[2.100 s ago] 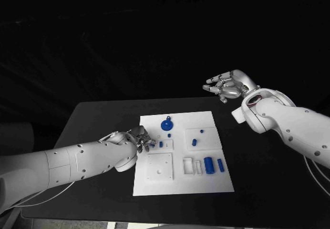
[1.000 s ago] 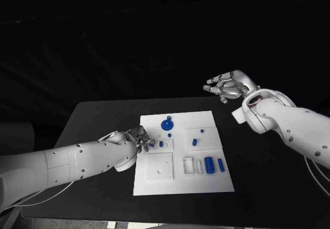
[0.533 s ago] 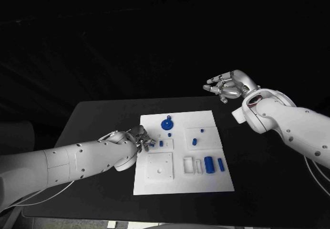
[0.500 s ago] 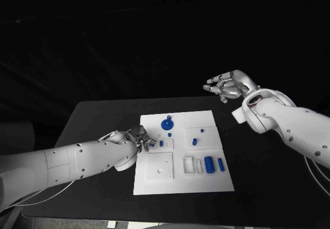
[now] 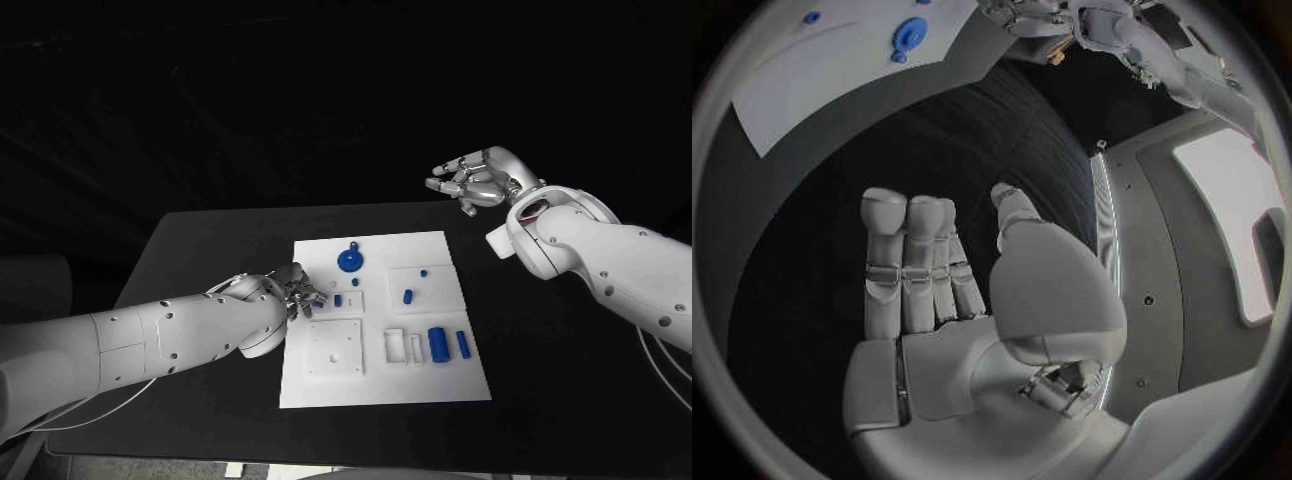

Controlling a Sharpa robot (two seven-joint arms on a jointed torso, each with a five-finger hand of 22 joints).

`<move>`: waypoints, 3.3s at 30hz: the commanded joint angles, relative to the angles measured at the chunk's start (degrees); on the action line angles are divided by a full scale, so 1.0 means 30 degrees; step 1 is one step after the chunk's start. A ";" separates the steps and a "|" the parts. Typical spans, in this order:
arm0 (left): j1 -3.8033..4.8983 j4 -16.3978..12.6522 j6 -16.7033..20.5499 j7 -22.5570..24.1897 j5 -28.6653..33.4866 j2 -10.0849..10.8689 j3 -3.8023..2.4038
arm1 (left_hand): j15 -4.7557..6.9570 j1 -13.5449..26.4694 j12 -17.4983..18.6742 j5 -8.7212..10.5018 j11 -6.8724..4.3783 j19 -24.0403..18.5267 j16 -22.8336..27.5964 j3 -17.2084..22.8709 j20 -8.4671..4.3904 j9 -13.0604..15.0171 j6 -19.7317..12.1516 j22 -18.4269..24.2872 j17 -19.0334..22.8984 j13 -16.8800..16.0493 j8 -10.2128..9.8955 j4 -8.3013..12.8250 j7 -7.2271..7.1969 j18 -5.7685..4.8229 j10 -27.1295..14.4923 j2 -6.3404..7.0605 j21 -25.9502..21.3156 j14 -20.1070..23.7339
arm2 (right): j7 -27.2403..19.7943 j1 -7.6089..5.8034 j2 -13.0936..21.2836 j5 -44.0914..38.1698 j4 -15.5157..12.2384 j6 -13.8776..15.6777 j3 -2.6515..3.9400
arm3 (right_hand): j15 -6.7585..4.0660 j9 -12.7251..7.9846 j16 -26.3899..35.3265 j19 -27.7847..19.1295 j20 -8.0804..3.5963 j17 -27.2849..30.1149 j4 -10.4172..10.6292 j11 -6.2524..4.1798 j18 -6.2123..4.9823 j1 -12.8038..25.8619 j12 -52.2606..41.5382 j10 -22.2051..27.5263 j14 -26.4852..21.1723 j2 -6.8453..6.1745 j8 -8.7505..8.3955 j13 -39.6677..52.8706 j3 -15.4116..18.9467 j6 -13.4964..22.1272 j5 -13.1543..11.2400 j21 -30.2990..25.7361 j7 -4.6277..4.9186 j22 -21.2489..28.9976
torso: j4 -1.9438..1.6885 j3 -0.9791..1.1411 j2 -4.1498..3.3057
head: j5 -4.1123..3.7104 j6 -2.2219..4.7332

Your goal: Assemble the parts on the task board

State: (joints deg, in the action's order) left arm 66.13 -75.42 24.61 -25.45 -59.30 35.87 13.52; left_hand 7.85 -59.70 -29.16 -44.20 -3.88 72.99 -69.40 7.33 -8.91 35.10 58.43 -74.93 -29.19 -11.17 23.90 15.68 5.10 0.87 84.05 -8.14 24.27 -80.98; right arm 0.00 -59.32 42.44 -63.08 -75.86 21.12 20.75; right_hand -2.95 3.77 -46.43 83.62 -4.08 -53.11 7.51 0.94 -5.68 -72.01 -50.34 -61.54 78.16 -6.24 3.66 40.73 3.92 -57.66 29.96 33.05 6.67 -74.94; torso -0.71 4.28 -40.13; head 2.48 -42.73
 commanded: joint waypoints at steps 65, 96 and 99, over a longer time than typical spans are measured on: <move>-0.0135 0.0746 -0.1988 -0.0664 -0.0115 -0.0356 0.0088 | 0.0159 -0.0747 -0.0094 0.0637 -0.0156 0.0329 0.0188 -0.0845 -0.0122 -0.0321 0.2345 -0.0316 0.0037 -0.0003 0.0426 -0.2528 -0.2280 -0.0289 0.0918 0.1567 -0.0470 0.0017 | -0.0223 0.0016 0.0037 -0.0015 -0.0002 -0.0241 0.0010 | -0.0062 -0.0024 -0.0042 0.0187 -0.0046 -0.0015 0.0055 -0.0053 -0.0026 0.0067 -0.0122 -0.0085 0.0060 0.0159 -0.0022 0.0027 -0.0002 -0.0121 0.0140 0.0074 -0.0053 -0.1295 | -0.0008 -0.0019 -0.0005 | -0.0110 -0.0015; 0.0615 0.1113 -0.5715 -0.1503 -0.0033 -0.0664 0.0013 | 0.0018 -0.0533 0.0698 0.0956 0.0024 -0.0034 0.0388 -0.0547 0.0009 0.0615 0.1353 -0.0309 0.0348 0.0042 0.0310 -0.1633 -0.2023 -0.0283 0.0864 0.0888 -0.0601 0.0374 | -0.0222 0.0029 -0.0078 -0.0003 0.0066 -0.0267 0.0010 | -0.0062 -0.0024 -0.0042 0.0187 -0.0046 -0.0015 0.0055 -0.0053 -0.0026 0.0067 -0.0122 -0.0085 0.0060 0.0159 -0.0022 0.0027 -0.0002 -0.0121 0.0140 0.0074 -0.0053 -0.1295 | 0.0012 0.0009 -0.0006 | -0.0150 0.0051; 0.0708 0.1260 -0.6313 -0.1652 0.0016 -0.0797 0.0012 | 0.0010 -0.0569 0.0839 0.1003 0.0044 -0.0063 0.0433 -0.0648 0.0016 0.0512 0.1288 -0.0313 0.0413 0.0027 0.0224 -0.1770 -0.2002 -0.0289 0.0859 0.1009 -0.0648 0.0415 | -0.0224 0.0030 -0.0104 -0.0002 0.0078 -0.0266 0.0010 | -0.0061 -0.0024 -0.0038 0.0188 -0.0045 -0.0018 0.0096 -0.0046 -0.0028 0.0078 -0.0120 -0.0079 0.0060 0.0154 -0.0022 0.0027 -0.0007 -0.0092 0.0148 0.0054 -0.0048 -0.1293 | 0.0026 0.0008 -0.0009 | -0.0150 0.0061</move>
State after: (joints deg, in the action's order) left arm 68.45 -71.70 11.45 -28.69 -59.85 33.71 13.36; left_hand 7.86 -61.22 -26.84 -41.21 -4.07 73.19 -68.45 4.39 -8.71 36.69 62.80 -74.91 -28.03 -11.03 24.79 9.11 -0.94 0.87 83.85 -5.16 22.67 -80.09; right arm -0.10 -59.28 42.20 -63.03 -75.64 20.99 20.75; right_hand -2.95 3.77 -46.43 83.62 -4.08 -53.11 7.51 0.94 -5.68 -72.02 -50.34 -61.54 78.17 -6.25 3.66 40.73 3.92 -57.66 30.18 33.05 6.67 -74.91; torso -0.69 4.31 -40.12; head 2.01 -42.58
